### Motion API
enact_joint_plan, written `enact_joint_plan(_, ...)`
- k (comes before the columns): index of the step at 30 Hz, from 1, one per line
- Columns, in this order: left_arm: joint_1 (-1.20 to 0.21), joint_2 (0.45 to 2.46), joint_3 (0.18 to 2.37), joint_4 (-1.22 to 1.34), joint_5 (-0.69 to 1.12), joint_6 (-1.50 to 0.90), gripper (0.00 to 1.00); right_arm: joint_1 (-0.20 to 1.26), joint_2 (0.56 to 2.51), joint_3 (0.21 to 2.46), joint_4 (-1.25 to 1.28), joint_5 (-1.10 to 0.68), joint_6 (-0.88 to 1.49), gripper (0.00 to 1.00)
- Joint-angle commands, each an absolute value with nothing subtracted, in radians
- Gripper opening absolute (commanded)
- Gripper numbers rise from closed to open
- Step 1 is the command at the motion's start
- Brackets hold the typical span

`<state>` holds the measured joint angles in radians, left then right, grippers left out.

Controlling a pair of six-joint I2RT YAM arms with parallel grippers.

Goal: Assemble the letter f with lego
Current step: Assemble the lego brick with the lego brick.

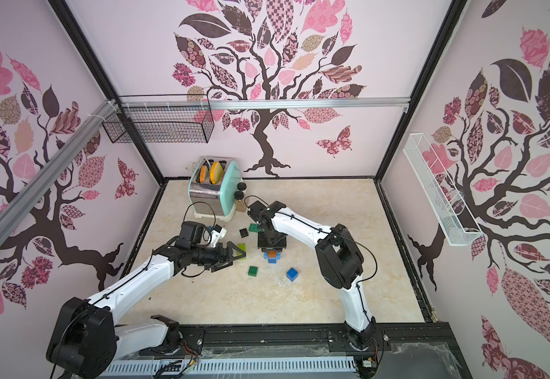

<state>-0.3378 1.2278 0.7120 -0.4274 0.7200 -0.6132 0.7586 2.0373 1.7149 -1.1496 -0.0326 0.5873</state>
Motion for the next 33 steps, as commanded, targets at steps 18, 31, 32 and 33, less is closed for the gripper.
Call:
enact_joint_plan(18,-0.331,1.242,0.711,-0.399,0.724,-0.609,0.94,0.744,2.082,1.775,-1.200,-0.021,0.595,0.33)
enact_joint_plan(31,-0.331,1.246,0.711,-0.396,0.726,-0.611,0.93,0.744,2.073,1.802,-1.215,-0.005,0.591,0.39)
enact_joint_plan(32,-0.331,1.247,0.710,-0.393,0.726,-0.611,0.94,0.744,2.074,1.804,-1.217,-0.004,0.591,0.39)
enact_joint_plan(33,-0.332,1.246,0.710,-0.391,0.726,-0.612,0.93,0.744,2.072,1.804,-1.216,-0.005,0.592,0.39)
